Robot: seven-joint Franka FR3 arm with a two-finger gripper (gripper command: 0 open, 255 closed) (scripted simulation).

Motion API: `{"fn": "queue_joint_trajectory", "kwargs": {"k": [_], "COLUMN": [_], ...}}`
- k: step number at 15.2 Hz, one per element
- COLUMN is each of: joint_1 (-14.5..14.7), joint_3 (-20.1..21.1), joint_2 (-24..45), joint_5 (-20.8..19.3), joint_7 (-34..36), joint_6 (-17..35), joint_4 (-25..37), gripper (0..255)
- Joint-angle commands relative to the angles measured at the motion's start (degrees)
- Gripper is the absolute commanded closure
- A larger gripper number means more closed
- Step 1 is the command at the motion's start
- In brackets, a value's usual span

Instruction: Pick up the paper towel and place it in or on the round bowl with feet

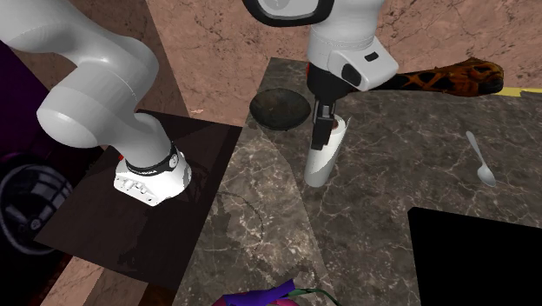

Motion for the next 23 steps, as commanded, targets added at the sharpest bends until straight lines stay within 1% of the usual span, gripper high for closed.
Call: {"fn": "queue_joint_trajectory", "kwargs": {"k": [1, 7, 8, 17, 23], "joint_1": [0.0, 0.0, 0.0, 0.0, 0.0], "joint_3": [0.0, 0.0, 0.0, 0.0, -0.3], "joint_2": [0.1, 0.1, 0.1, 0.1, -1.8], "joint_5": [0.0, 0.0, 0.0, 0.0, 0.0], "joint_7": [0.0, 0.0, 0.0, 0.0, -0.2], "joint_6": [0.4, 0.4, 0.4, 0.4, -4.7], "joint_4": [-0.3, -0.3, -0.3, -0.3, 2.9], "gripper": [0, 0, 255, 255, 255]}}
